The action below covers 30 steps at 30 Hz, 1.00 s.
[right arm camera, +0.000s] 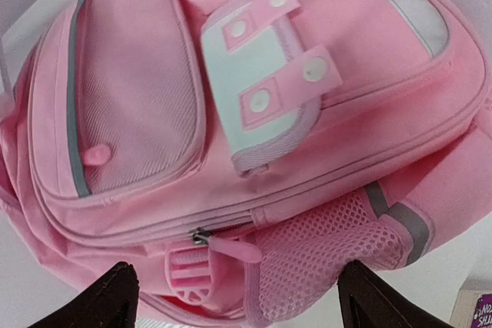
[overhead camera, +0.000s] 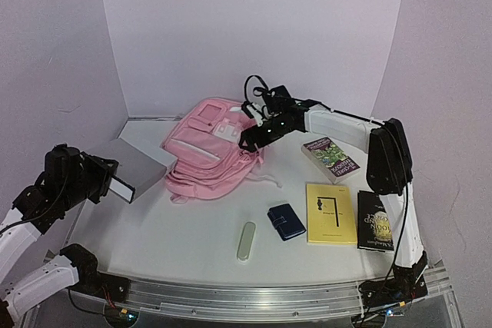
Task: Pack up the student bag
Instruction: Adjust the student bag at the center of the board.
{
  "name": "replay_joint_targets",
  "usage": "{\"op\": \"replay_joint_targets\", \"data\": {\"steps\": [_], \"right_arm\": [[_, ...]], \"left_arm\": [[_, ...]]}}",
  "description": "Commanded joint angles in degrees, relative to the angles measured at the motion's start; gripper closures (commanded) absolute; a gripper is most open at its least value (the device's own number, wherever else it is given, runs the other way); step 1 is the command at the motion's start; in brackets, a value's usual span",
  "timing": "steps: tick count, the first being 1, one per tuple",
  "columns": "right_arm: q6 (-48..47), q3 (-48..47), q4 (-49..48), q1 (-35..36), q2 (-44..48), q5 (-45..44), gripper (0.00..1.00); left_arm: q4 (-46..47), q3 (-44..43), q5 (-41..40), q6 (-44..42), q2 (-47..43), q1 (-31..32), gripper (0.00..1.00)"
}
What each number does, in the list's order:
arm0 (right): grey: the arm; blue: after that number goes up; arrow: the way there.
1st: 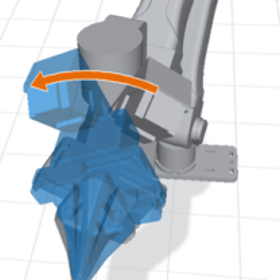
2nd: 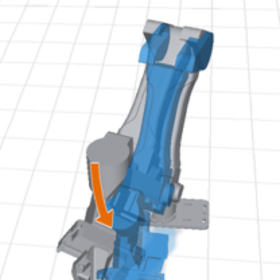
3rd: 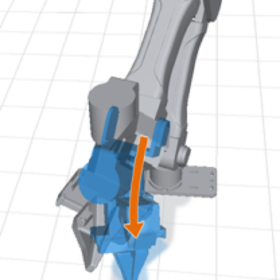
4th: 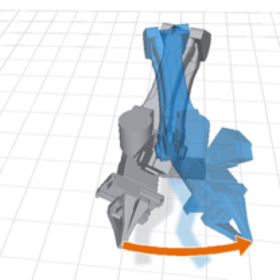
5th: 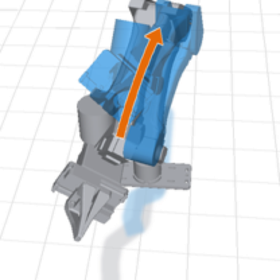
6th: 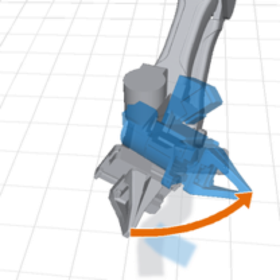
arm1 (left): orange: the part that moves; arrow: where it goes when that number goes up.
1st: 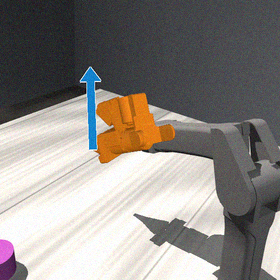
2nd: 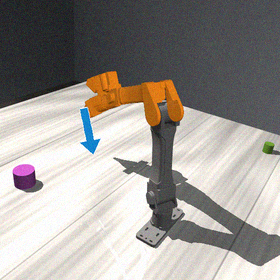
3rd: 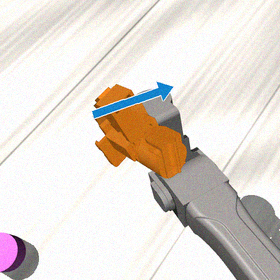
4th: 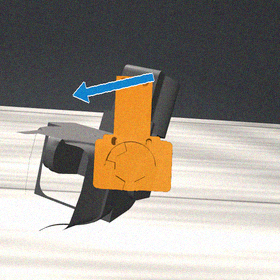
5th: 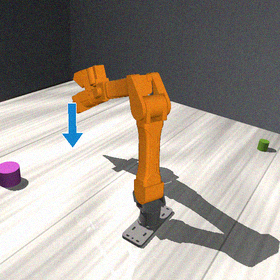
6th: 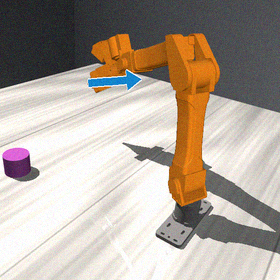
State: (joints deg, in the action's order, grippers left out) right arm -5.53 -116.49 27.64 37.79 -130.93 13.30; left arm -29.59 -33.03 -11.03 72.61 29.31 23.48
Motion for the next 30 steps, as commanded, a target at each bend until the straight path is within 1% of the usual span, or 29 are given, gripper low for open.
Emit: {"op": "replay_joint_targets", "data": {"steps": [1,6,7,10,12,13,16,19,23,26,30], "right_arm": [[-5.7,-3.6,-0.4,3.5,0.7,-7.4,0.12],[-4.4,-2.8,-0.2,2.0,0.0,-13.9,0.20],[-3.8,-2.6,0.0,1.4,-0.1,-14.3,0.20],[-3.6,-0.3,0.2,0.6,0.8,-7.2,0.19],[-3.2,-0.6,1.6,1.2,-0.1,-1.4,0.19],[-3.2,-1.1,2.3,1.8,-0.9,-0.5,0.18],[-3.7,-3.0,3.3,2.8,-3.8,-0.9,0.15],[-3.6,-5.9,4.0,2.9,-7.4,-2.7,0.14],[-4.5,-7.5,5.5,2.8,-11.8,-5.8,0.13],[-4.6,-6.6,6.3,2.5,-13.7,-7.6,0.13],[-3.5,-3.5,7.5,0.0,-13.9,-7.2,0.15]], "left_arm": [[-2.3,-0.3,-2.8,4.0,-4.1,0.1,0.93],[-5.3,-1.6,-4.3,3.1,-6.2,0.1,0.93],[-5.5,-1.9,-4.4,2.6,-6.1,0.1,0.93],[-5.6,-2.7,-4.3,1.4,-5.2,0.1,0.93],[-5.2,-3.0,-4.2,0.7,-4.6,0.1,0.93],[-5.0,-3.2,-4.2,0.4,-4.3,0.1,0.93],[-4.3,-3.4,-3.8,-0.1,-3.5,0.1,0.93],[-4.2,-3.8,-3.7,-0.1,-3.4,0.1,0.93],[-4.6,-4.8,-4.1,-0.8,-3.4,0.1,0.93],[-5.1,-5.7,-4.4,-1.5,-3.0,0.1,0.93],[-5.6,-6.5,-4.8,-2.2,-2.8,0.1,0.93]]}}
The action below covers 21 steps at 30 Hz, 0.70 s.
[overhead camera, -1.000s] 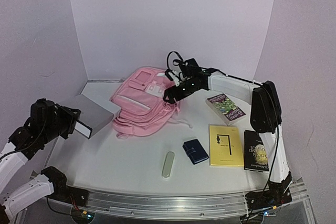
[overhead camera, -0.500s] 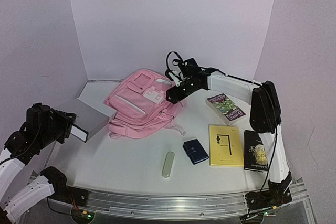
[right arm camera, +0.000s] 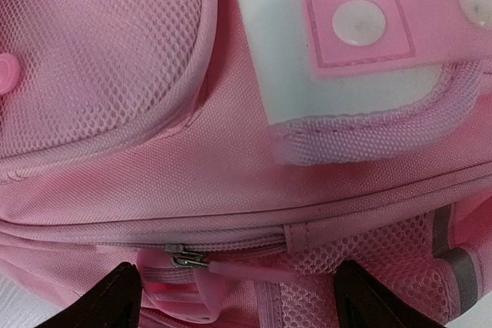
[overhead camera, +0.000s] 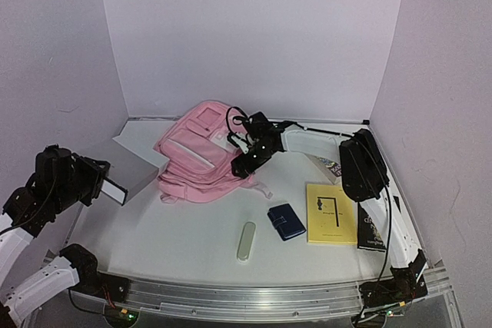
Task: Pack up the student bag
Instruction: Adjust the student bag at the center of the board.
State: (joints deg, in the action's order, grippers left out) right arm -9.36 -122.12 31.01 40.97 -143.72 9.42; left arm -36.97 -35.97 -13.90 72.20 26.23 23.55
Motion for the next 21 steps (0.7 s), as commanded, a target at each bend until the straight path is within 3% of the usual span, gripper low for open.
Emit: {"op": "replay_joint_targets", "data": {"steps": [1,7,12,21], "right_arm": [[0.4,2.9,4.6,-4.0,-0.9,-3.0,0.16],[-2.5,9.9,6.3,-9.4,3.2,-1.5,0.17],[-7.3,7.1,9.9,-10.2,5.6,0.4,0.17],[-8.8,-1.6,11.7,-3.1,11.4,8.9,0.22]], "left_arm": [[1.7,-3.6,-2.0,-1.9,0.3,0.0,0.93],[2.1,-3.4,-2.4,-2.6,0.8,0.0,0.93],[4.1,-2.7,-1.4,-3.1,2.5,0.0,0.93],[5.0,-2.1,-0.7,-3.1,2.4,0.0,0.93]]}}
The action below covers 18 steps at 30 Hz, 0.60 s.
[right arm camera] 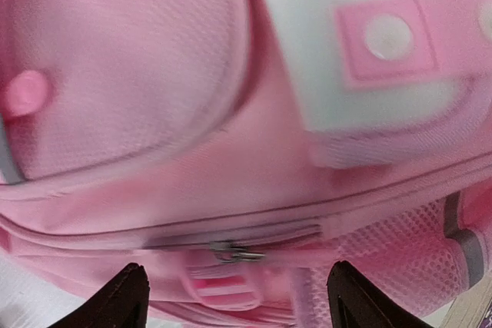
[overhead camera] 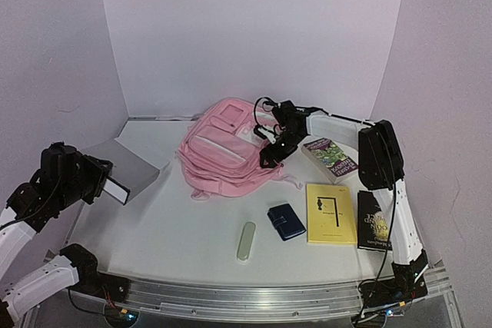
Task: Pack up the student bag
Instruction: Adjust the student bag at the center of the board.
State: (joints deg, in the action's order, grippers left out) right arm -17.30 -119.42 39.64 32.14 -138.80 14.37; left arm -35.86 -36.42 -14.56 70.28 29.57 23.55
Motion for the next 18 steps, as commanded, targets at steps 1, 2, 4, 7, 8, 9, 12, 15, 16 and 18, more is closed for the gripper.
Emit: {"op": "replay_joint_targets", "data": {"steps": [1,2,4,7,8,9,12,15,16,18], "right_arm": [[0.0,-5.1,2.9,6.8,6.8,4.7,0.24],[0.7,-5.9,2.8,7.9,6.8,4.9,0.25],[1.9,-7.7,2.1,10.0,6.1,4.3,0.29],[3.8,-11.8,1.4,12.8,3.3,3.3,0.34],[4.7,-13.5,1.2,13.7,2.0,2.9,0.36],[5.0,-15.1,1.0,14.3,0.6,2.4,0.39],[5.2,-19.8,0.8,16.1,-3.2,0.9,0.43],[4.9,-21.1,0.3,17.4,-5.8,-0.3,0.44],[4.9,-21.2,0.0,17.7,-6.6,-0.9,0.44],[4.6,-21.0,-0.7,18.1,-8.1,-2.2,0.45]], "left_arm": [[3.5,-1.7,-0.2,-1.1,-1.2,0.0,0.93],[3.3,-1.6,-0.3,-1.1,-1.6,0.0,0.93],[2.9,-1.4,-0.6,-0.9,-2.2,0.1,0.93],[2.4,-0.9,-0.8,-0.5,-3.1,0.0,0.93],[2.3,-0.8,-0.8,-0.4,-3.4,0.0,0.93],[2.2,-0.8,-0.9,-0.4,-3.6,0.0,0.93],[1.3,-1.3,-1.2,-0.7,-4.1,0.0,0.93],[0.2,-2.0,-1.8,-1.0,-4.7,0.1,0.93],[0.2,-2.1,-1.9,-1.0,-4.9,0.0,0.93],[0.3,-1.9,-1.9,-1.0,-5.1,0.0,0.93]]}}
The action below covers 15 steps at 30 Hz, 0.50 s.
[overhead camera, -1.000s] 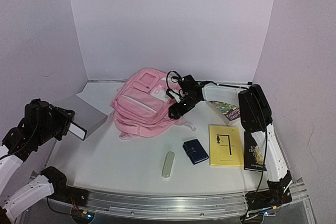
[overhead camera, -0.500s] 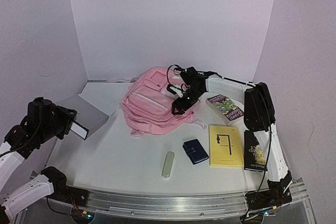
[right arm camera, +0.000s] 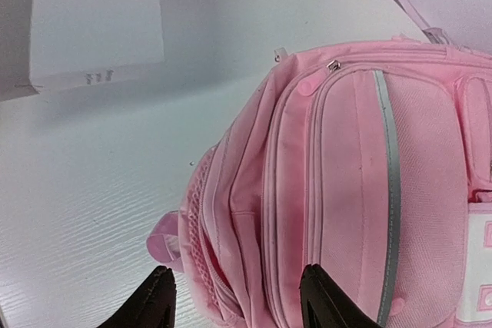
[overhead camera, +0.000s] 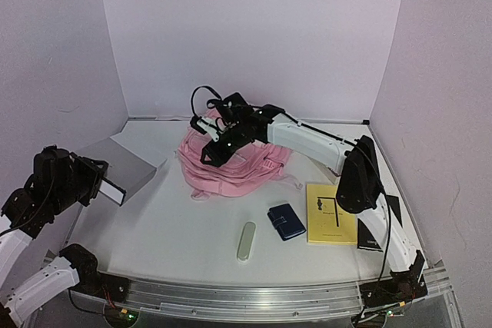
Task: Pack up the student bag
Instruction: Adjust the student bag at the center of the board.
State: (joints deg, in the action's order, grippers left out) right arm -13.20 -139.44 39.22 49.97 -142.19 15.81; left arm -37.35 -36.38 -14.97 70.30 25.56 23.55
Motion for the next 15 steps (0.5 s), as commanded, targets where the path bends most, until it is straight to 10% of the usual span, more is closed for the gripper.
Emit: {"op": "replay_joint_targets", "data": {"steps": [1,15], "right_arm": [[0.3,-0.9,-0.7,0.5,-5.3,-4.3,0.47],[-5.3,21.1,-1.1,2.0,0.1,-6.0,0.64]], "left_arm": [[1.8,-1.9,-1.4,-1.0,-1.1,0.0,0.93],[2.2,-2.1,-1.4,-1.7,-0.1,0.0,0.93]]}}
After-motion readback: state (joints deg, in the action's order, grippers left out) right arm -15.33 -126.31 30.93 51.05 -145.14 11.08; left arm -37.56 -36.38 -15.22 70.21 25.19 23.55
